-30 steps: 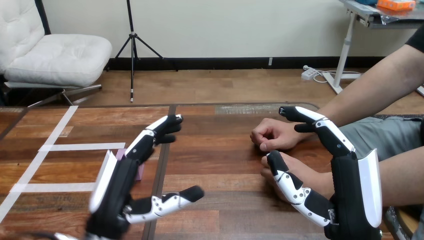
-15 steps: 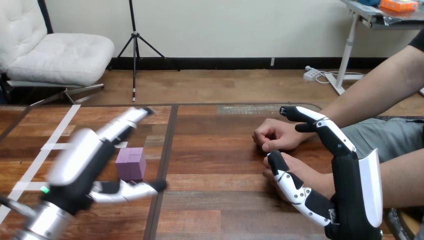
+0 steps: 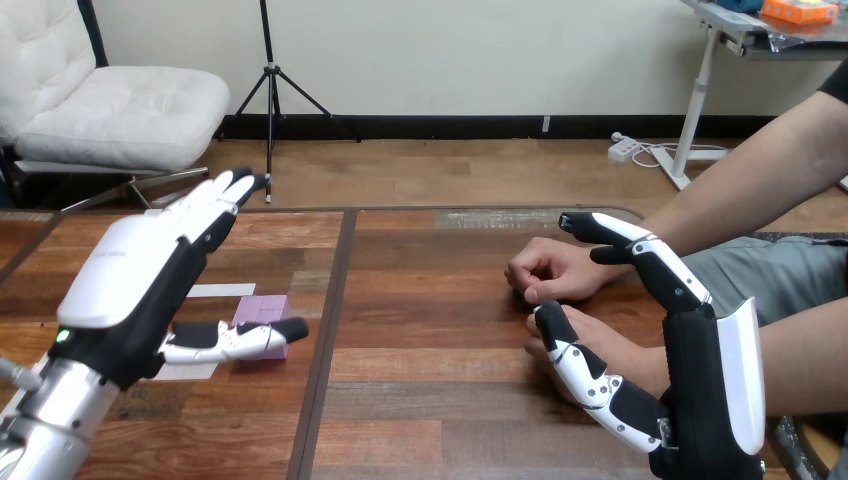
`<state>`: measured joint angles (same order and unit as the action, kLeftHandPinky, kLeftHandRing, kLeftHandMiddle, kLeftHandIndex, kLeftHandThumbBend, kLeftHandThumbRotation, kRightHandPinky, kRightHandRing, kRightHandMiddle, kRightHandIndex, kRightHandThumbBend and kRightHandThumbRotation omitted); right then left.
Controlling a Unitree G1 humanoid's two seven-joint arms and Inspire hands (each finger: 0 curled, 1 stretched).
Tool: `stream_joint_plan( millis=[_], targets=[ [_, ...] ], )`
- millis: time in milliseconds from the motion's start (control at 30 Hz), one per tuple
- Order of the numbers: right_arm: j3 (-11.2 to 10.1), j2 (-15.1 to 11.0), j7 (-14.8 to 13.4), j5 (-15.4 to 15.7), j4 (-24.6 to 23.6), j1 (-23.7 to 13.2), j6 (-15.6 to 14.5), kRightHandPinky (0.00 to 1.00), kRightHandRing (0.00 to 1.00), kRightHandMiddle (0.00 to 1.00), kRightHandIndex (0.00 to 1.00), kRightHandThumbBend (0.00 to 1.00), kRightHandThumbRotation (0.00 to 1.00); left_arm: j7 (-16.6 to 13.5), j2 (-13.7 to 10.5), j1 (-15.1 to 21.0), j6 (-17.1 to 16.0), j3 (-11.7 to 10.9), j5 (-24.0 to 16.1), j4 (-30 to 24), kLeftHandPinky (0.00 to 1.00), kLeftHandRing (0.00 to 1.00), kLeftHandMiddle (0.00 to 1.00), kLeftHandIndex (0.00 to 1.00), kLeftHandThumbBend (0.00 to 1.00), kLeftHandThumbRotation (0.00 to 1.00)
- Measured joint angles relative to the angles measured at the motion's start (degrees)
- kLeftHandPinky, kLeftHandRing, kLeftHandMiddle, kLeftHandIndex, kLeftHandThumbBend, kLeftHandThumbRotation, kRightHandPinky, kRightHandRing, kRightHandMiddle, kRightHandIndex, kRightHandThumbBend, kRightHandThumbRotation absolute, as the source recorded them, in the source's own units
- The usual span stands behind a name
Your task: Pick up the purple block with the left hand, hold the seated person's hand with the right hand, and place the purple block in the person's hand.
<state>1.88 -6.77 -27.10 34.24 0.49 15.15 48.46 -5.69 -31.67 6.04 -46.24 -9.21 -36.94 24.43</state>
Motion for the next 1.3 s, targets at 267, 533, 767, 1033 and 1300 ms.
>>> stream_joint_plan(
  millis=[267, 533, 767, 1033, 1300],
  targets=[
    [-0.03, -0.02, -0.03, 0.0, 0.16, 0.0, 0.01, 0.66, 0.73, 0.74, 0.72, 0.42, 0.35, -2.6, -0.3, 1.66, 2.92, 2.29, -3.76, 0.0, 0.97, 0.97, 0.98, 0.96, 0.71, 0.52],
    [-0.08, -0.02, -0.03, 0.0, 0.18, 0.0, -0.01, 0.65, 0.72, 0.74, 0.72, 0.42, 0.35, -3.22, -1.63, 2.63, 4.86, 4.99, -5.18, 0.06, 0.99, 0.99, 0.98, 0.97, 0.69, 0.53],
    [-0.08, -0.01, -0.03, 0.01, 0.18, 0.0, -0.07, 0.65, 0.73, 0.74, 0.72, 0.42, 0.34, -2.72, -2.76, 3.63, 7.22, 6.78, -5.2, 0.16, 1.0, 1.0, 1.0, 0.99, 0.69, 0.54],
    [-0.08, -0.02, -0.03, 0.01, 0.18, 0.0, -0.23, 0.65, 0.72, 0.74, 0.72, 0.42, 0.35, -0.24, -4.01, 5.15, 10.53, 8.81, -5.14, 0.61, 1.0, 1.0, 1.0, 0.99, 0.69, 0.55],
    [-0.08, -0.03, -0.01, 0.03, 0.18, 0.0, -0.23, 0.65, 0.72, 0.74, 0.72, 0.42, 0.35, 1.54, -4.49, 7.08, 11.24, 10.98, -4.46, 2.43, 1.0, 1.0, 1.0, 0.99, 0.7, 0.56]
  ],
)
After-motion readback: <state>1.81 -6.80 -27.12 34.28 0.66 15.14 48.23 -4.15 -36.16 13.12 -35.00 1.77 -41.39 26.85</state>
